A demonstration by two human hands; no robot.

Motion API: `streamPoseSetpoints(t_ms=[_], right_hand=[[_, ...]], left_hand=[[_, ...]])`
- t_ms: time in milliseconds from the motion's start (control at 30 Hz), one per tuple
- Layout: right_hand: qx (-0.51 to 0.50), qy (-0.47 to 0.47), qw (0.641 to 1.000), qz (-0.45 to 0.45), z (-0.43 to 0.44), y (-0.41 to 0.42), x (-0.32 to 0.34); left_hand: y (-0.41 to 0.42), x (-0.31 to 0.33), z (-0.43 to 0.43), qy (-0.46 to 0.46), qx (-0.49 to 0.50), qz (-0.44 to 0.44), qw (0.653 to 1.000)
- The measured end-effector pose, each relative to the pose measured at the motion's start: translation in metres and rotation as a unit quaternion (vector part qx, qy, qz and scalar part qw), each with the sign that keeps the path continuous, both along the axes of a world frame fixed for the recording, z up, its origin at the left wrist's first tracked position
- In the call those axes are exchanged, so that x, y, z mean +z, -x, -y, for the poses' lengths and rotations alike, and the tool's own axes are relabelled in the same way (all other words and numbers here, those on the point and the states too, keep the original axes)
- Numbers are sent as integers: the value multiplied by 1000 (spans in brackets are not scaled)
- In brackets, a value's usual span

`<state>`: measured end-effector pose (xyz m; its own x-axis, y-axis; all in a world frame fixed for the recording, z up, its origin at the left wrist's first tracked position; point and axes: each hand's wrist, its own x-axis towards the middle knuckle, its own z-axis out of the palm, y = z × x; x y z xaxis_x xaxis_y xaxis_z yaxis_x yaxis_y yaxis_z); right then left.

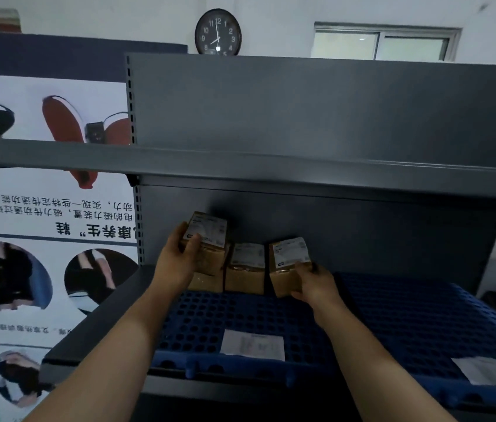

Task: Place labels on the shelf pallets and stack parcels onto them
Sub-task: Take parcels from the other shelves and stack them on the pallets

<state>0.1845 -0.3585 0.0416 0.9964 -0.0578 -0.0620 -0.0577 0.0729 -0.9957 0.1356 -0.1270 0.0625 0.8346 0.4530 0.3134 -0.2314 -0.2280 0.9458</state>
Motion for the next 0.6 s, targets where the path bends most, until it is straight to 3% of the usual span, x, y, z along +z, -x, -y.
streamPoseSetpoints(t_ms=[133, 367, 600], right_hand=[[-13, 25, 1000, -10, -16, -14, -7], [-81, 238, 967, -37, -20, -37, -19], [-73, 219, 973, -16, -23, -36, -28]], left_hand=[[-25, -3, -12, -14, -16, -13, 1000], [-52, -12, -20, -26, -16, -43, 999], [-50, -20, -28, 55, -42, -60, 996]])
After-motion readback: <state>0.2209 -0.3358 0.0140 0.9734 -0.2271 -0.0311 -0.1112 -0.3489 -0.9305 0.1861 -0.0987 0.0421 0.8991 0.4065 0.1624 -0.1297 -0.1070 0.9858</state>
